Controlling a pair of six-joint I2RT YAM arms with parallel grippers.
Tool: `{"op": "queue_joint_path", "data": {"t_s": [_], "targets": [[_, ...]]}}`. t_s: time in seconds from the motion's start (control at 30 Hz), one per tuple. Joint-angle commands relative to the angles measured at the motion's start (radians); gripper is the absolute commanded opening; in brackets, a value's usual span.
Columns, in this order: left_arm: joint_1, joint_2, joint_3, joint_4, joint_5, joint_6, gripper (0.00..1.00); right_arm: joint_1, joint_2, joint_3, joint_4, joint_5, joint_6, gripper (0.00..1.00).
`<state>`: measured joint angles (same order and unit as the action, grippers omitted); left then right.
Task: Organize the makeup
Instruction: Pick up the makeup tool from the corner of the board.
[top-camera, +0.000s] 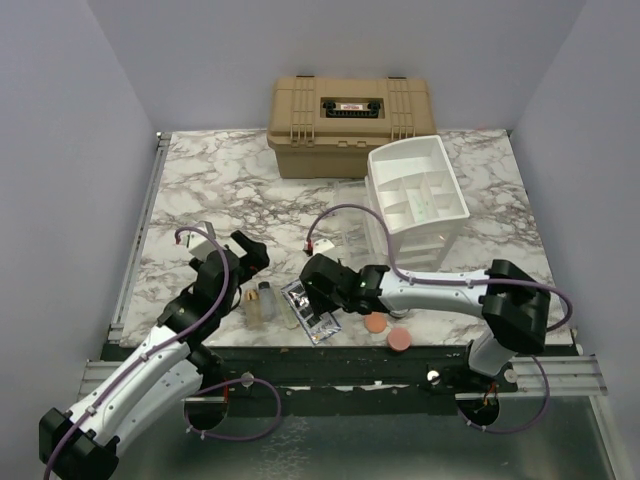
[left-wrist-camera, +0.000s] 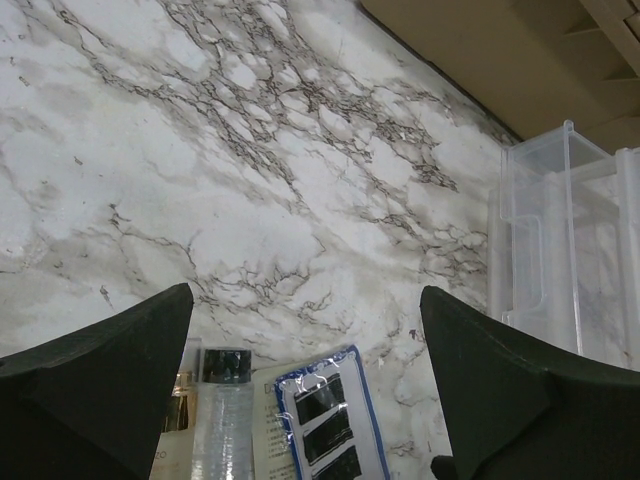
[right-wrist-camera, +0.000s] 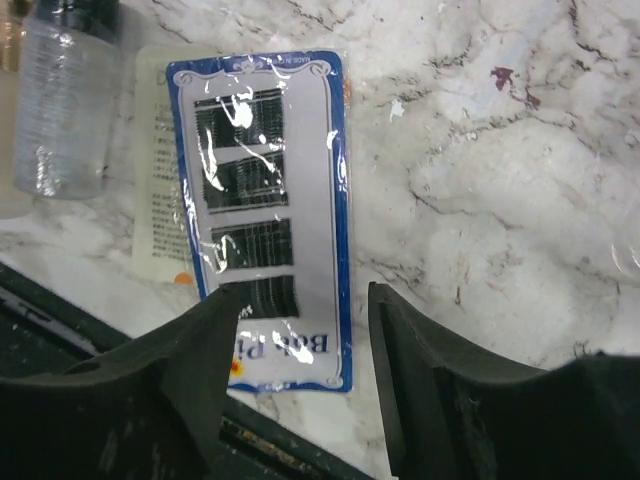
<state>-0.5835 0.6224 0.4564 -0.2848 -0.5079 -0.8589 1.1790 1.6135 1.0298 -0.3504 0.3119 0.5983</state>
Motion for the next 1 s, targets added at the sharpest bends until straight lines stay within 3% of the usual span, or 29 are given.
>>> {"op": "queue_joint_path", "data": {"t_s": [0.0, 0.13, 0.33, 0.57, 0.83, 0.97], "targets": [[0.007, -0.021, -0.003, 0.011, 0.020, 0.015, 0.98, -0.020, 0.121, 0.072, -0.030, -0.035, -0.048, 0.61], [0.008, -0.046, -0.003, 0.009, 0.014, 0.017, 0.98, -0.065, 0.169, 0.084, 0.022, -0.119, -0.069, 0.61], [0.011, -0.059, -0.006, 0.000, -0.001, 0.018, 0.98, -0.069, 0.237, 0.130, -0.016, -0.114, -0.126, 0.64], [0.013, -0.052, -0.013, 0.003, -0.009, 0.014, 0.98, -0.068, 0.285, 0.104, -0.020, -0.207, -0.118, 0.58], [0.014, -0.056, -0.019, 0.004, -0.008, 0.017, 0.98, -0.068, 0.329, 0.082, -0.034, -0.192, -0.106, 0.32], [0.016, -0.055, -0.019, 0.003, -0.004, 0.013, 0.98, -0.068, 0.308, 0.073, -0.017, -0.173, -0.087, 0.15]]}}
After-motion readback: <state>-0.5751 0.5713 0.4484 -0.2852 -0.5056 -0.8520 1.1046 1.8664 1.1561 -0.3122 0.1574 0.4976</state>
